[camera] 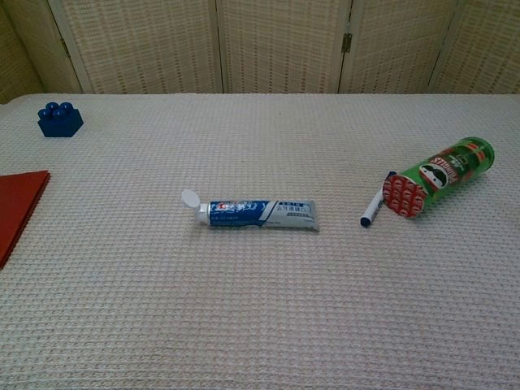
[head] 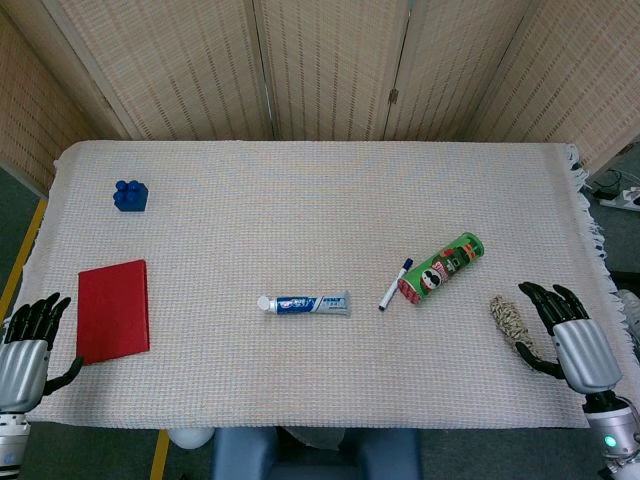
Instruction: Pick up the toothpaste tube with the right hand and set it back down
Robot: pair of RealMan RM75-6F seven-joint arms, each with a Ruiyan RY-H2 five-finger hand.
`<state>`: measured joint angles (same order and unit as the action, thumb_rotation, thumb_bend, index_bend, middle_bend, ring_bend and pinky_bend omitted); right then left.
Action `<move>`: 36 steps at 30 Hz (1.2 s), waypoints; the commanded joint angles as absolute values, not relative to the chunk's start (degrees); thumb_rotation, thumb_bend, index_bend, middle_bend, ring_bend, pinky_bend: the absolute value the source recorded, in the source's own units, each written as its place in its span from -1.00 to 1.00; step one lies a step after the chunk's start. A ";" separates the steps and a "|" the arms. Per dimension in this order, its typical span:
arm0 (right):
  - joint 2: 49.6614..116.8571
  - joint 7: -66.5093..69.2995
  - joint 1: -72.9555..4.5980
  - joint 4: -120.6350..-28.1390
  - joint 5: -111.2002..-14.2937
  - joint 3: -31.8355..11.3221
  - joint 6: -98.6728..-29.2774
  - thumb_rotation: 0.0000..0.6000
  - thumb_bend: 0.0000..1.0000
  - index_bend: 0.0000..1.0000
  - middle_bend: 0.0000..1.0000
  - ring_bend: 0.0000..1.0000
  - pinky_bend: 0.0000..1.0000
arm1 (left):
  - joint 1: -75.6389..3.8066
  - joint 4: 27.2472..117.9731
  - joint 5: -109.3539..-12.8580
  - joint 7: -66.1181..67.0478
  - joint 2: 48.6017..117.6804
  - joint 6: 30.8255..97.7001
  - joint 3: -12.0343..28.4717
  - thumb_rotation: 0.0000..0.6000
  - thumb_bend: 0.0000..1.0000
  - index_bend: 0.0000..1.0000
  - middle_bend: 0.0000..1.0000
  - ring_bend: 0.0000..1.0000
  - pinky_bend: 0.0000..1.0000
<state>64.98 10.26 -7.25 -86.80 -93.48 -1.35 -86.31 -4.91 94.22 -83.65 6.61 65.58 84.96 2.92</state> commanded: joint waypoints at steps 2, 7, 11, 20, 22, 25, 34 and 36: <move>64.99 10.17 -7.47 -86.85 -93.57 -1.26 -85.97 1.00 -0.31 -0.75 -0.67 -0.60 -0.78 | -4.90 94.23 -83.57 6.52 65.56 84.97 2.95 1.00 -0.27 -0.90 -0.88 -0.86 -1.00; 64.72 9.10 -7.81 -87.56 -93.95 -1.46 -85.99 1.00 -0.31 -0.75 -0.65 -0.57 -0.75 | -4.72 94.33 -83.86 6.20 65.47 85.41 2.91 1.00 -0.28 -0.90 -0.88 -0.87 -1.00; 64.19 6.38 -9.02 -90.16 -93.82 -2.15 -84.63 1.00 -0.31 -0.75 -0.62 -0.53 -0.71 | -4.83 94.47 -83.91 5.95 65.37 85.26 2.95 1.00 -0.27 -0.90 -0.88 -0.86 -1.00; 64.83 -1.44 -16.67 -97.86 -92.41 -4.93 -74.20 1.00 -0.31 -0.75 -0.62 -0.50 -0.60 | -4.90 95.12 -84.50 5.71 65.00 85.44 2.87 1.00 -0.27 -0.91 -0.88 -0.86 -1.00; 67.43 -5.36 -22.13 -100.83 -90.13 -6.97 -66.52 1.00 -0.31 -0.75 -0.62 -0.50 -0.59 | -4.76 95.46 -84.81 5.72 64.74 85.77 2.78 1.00 -0.27 -0.91 -0.88 -0.86 -1.00; 71.26 -11.38 -26.51 -102.53 -85.58 -8.87 -60.47 1.00 -0.31 -0.75 -0.64 -0.50 -0.58 | -4.57 95.57 -84.78 5.42 64.65 85.94 2.70 1.00 -0.27 -0.91 -0.88 -0.87 -1.00; 86.77 -30.91 -39.48 -98.70 -68.01 -13.33 -49.69 1.00 -0.31 -0.78 -0.64 -0.52 -0.57 | -4.02 95.34 -84.95 4.33 64.25 86.55 2.50 1.00 -0.27 -0.91 -0.88 -0.86 -1.00; 89.94 -34.11 -41.66 -96.97 -64.49 -13.96 -49.60 1.00 -0.31 -0.73 -0.60 -0.48 -0.53 | -4.00 95.20 -84.97 4.07 64.18 86.45 2.43 1.00 -0.27 -0.91 -0.88 -0.86 -1.00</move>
<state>84.97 -29.16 -37.39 -99.42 -69.66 -12.06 -51.79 -4.01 95.22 -84.96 4.09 64.20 86.47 2.45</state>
